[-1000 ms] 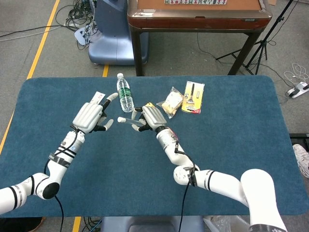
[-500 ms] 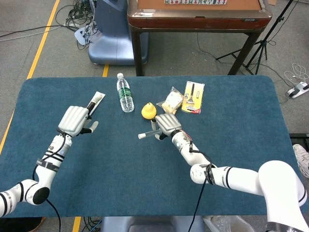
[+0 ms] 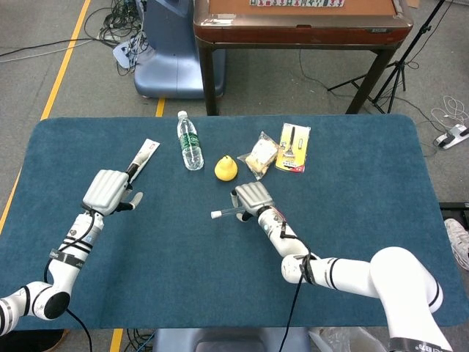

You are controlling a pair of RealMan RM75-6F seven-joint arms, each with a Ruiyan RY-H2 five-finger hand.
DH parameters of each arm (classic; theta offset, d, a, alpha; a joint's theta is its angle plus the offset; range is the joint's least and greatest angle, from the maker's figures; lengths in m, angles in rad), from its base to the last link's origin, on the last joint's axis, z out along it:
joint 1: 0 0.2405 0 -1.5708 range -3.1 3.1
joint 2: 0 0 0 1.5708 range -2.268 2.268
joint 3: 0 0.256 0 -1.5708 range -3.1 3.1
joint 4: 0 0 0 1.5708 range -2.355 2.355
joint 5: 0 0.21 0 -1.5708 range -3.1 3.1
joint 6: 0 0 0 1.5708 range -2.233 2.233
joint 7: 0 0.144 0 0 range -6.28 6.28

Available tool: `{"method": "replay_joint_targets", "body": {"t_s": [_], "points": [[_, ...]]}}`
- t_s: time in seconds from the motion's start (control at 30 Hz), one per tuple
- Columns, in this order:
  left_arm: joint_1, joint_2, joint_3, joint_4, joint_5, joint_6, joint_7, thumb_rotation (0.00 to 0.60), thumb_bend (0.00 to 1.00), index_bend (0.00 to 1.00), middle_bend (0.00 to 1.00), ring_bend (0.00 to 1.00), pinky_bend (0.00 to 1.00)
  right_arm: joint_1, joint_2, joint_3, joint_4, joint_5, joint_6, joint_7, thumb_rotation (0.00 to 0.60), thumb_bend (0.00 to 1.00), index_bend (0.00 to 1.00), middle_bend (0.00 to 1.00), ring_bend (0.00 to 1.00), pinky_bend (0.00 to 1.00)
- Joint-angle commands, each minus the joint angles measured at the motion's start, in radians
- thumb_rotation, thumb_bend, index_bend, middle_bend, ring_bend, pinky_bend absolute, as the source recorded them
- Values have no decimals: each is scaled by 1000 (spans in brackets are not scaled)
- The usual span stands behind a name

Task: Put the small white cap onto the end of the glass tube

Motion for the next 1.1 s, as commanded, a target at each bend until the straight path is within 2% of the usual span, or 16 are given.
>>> {"method": "replay_joint_targets", "body": {"t_s": [0.03, 0.17, 0.4, 0.63, 0.7, 0.83, 0.97, 1.1], "points": [[3, -1, 2, 2, 1, 0, -2, 600, 355, 34, 1000, 993, 1000, -1, -40, 1, 41, -26, -7, 16, 600, 517, 803, 1000, 1000, 1000], [9, -1, 6, 4, 3, -3, -4, 600, 355, 35, 1000, 993, 1000, 4, -81, 9, 83, -42, -26, 26, 600, 427, 667, 1000, 1000, 1000], [20, -4, 9, 14, 9, -3, -18, 600, 355, 37, 1000, 993, 1000, 6, -124, 16, 123, -64, -36, 33, 600, 339, 527, 1000, 1000, 1000], [27, -4, 8, 19, 12, -4, -24, 600, 354, 37, 1000, 993, 1000, -6, -114, 24, 101, -77, -17, 31, 600, 132, 343, 1000, 1000, 1000], [29, -4, 7, 19, 5, -5, -22, 600, 347, 37, 1000, 993, 1000, -14, -103, 27, 84, -85, -7, 33, 600, 104, 310, 1000, 1000, 1000], [41, 10, 14, 17, -13, -10, -14, 600, 330, 36, 996, 983, 1000, -55, -42, 37, 3, -134, 50, 61, 600, 85, 284, 983, 1000, 1000], [71, 43, 26, 19, -40, -2, -4, 600, 327, 37, 959, 942, 1000, -134, 74, 30, -114, -182, 168, 74, 600, 89, 280, 934, 1000, 1000], [106, 63, 41, 38, -55, 28, 16, 600, 327, 62, 868, 844, 1000, -230, 195, -1, -240, -254, 315, 66, 600, 212, 281, 853, 1000, 1000]]}}
